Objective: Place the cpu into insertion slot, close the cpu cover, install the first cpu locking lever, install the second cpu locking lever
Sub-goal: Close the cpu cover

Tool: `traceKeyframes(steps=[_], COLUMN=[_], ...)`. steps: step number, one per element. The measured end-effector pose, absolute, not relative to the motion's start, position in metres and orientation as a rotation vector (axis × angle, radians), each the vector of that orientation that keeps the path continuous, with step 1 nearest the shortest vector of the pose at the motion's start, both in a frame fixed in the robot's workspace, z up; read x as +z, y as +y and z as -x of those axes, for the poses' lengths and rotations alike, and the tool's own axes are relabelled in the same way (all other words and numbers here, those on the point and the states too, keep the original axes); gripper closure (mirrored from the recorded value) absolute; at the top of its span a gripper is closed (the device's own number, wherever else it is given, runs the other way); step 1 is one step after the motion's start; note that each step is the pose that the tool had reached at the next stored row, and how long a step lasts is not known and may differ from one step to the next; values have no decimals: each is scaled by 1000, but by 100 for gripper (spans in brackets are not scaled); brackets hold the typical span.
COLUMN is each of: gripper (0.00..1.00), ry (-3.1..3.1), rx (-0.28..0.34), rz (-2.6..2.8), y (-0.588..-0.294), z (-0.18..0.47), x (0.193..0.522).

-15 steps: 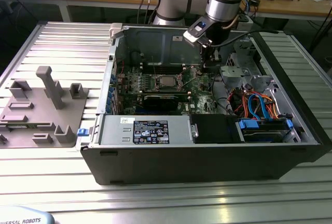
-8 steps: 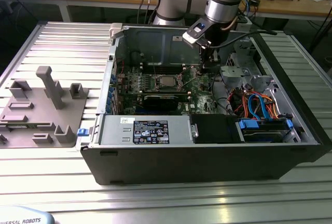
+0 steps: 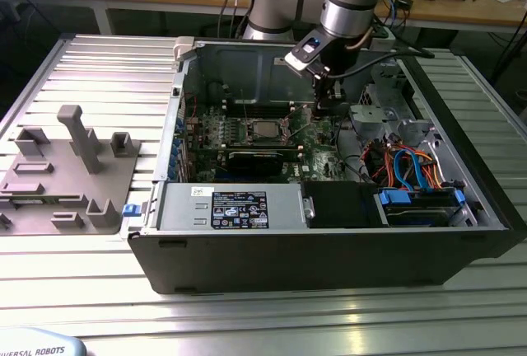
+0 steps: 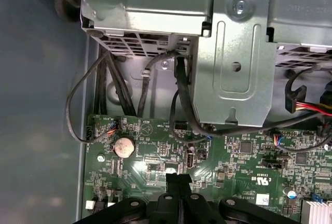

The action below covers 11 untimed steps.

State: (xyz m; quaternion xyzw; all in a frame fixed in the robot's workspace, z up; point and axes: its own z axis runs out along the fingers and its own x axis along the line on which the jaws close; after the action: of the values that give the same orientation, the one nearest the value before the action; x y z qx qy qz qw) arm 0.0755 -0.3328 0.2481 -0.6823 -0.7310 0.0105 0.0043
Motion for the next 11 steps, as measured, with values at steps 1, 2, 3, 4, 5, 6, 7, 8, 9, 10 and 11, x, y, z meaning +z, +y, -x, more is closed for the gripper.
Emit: traceKeyframes(steps=[1, 2, 3, 4, 5, 6, 7, 8, 9, 10, 11], gripper=[89, 89, 89, 89, 89, 89, 89, 89, 89, 89, 89], ry=[-2290, -2289, -2288, -2288, -2287, -2287, -2287, -2287, -2286, -2286, -2286], rx=[31, 30, 28, 27, 26, 25, 25, 24, 24, 24, 23], rz=[2137, 2136, 2136, 2135, 2135, 2135, 2134, 2134, 2134, 2134, 2134], y=[-333, -333, -333, -333, -333, -333, -333, -333, -333, -333, -333], z=[-74, -73, -71, -70, -69, -68, -67, -66, -65, -65, -63], x=[248, 248, 248, 248, 248, 248, 248, 248, 248, 248, 248])
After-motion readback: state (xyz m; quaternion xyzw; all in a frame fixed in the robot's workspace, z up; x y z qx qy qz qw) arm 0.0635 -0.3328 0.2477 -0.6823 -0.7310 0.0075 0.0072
